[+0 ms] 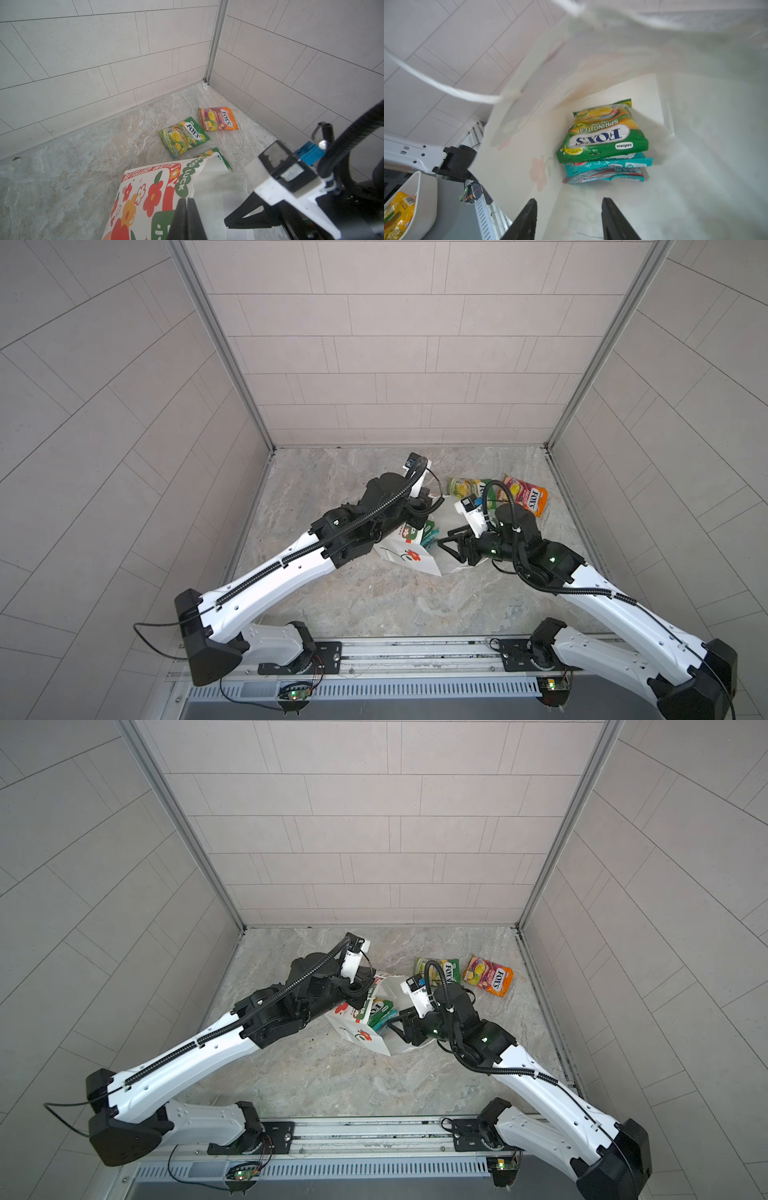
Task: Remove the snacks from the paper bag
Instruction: 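Move the right gripper back over the bag opening and lower it inside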
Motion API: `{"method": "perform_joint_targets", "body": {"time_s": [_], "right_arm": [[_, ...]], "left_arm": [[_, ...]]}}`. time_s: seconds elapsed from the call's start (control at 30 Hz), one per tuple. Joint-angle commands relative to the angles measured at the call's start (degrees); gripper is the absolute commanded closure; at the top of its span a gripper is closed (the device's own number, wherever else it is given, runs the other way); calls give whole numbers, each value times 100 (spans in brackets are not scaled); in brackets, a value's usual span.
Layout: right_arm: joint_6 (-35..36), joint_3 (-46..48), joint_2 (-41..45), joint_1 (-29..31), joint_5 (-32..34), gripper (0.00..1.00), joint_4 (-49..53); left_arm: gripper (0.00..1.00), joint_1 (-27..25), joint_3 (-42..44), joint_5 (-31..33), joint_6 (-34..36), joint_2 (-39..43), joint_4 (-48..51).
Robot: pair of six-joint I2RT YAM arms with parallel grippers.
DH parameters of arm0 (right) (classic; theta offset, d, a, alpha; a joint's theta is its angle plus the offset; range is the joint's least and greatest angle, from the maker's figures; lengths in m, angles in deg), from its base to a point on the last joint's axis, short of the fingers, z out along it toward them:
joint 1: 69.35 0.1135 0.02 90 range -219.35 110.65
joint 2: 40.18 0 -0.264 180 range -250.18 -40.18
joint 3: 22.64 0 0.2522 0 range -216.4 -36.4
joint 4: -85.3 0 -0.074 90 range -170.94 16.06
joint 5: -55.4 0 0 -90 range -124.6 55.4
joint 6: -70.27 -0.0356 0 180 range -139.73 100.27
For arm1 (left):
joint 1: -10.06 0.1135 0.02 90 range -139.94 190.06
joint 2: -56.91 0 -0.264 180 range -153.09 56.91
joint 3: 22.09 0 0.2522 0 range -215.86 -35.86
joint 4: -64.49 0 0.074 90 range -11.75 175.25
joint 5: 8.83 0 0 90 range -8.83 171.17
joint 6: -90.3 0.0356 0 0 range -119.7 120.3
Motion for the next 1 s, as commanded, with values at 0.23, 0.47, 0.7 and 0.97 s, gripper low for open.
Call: {"method": "perform_joint_targets", "body": {"time_s": [0.23, 0.47, 0.7, 0.97], "right_arm": [[162, 245, -584, 533, 577, 49, -168], [180, 274, -1041, 948, 733, 48, -354], [142, 171, -1441, 1319, 889, 47, -499], [-378, 204, -1353, 1471, 1725, 47, -676]], "left_arm": [[100, -28, -21, -155, -51, 76, -190], [100, -33, -12, -192, -60, 106, -190], [100, -30, 67, -349, -25, 179, -216], [100, -39, 154, -514, -7, 217, -260]]}}
